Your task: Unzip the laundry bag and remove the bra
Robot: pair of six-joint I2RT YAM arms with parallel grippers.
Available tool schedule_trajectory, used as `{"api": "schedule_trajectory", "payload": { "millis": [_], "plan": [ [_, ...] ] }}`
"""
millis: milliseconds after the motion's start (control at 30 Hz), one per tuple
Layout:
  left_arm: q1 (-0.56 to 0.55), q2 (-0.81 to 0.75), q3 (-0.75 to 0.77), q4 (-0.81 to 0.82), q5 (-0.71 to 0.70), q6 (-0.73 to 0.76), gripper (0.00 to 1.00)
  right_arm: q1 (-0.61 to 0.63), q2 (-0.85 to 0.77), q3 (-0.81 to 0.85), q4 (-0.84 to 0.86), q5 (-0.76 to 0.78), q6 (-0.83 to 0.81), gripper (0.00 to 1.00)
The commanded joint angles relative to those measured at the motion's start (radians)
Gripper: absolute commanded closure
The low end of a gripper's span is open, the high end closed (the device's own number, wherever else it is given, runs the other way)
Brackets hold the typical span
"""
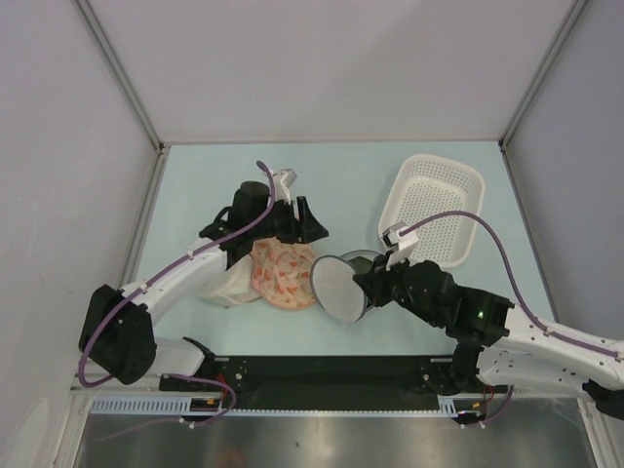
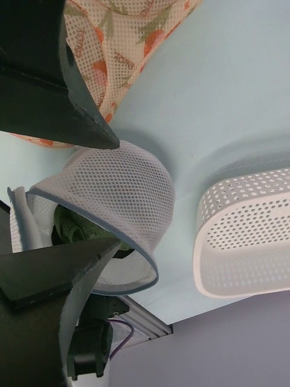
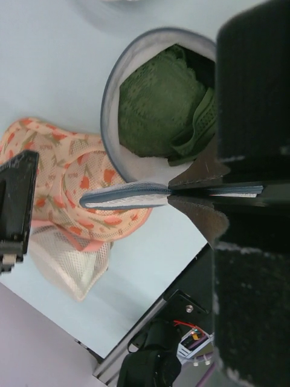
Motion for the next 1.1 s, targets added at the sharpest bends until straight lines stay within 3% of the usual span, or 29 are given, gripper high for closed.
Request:
{"api": "schedule_trajectory", "payload": {
  "millis": [0, 333, 567, 833, 1067],
  "plan": [
    [0.006, -0.018, -0.01, 0.03, 0.036, 0.011, 0.35, 0.061, 0.026, 0.065, 0.047, 0.12, -0.055, 0.9],
    [0.006, 0.002, -0.033, 0.045, 0.064, 0.021, 0.36, 0.153, 0.051, 0.08, 0.048, 0.093, -0.088, 0.83],
    [0.006, -0.001, -0.044, 0.045, 0.053, 0.02, 0.36, 0.279, 0.05, 0.086, 0.014, 0.091, -0.071, 0.71],
    [0.005, -0.021, -0.039, 0.024, 0.037, 0.034, 0.36, 0.396, 0.091, 0.129, -0.008, 0.114, -0.066, 0.45],
    [0.006, -0.032, -0.04, 0.016, 0.032, 0.038, 0.36, 0.419, 0.036, 0.119, -0.018, 0.182, -0.055, 0.39]
  ]
}}
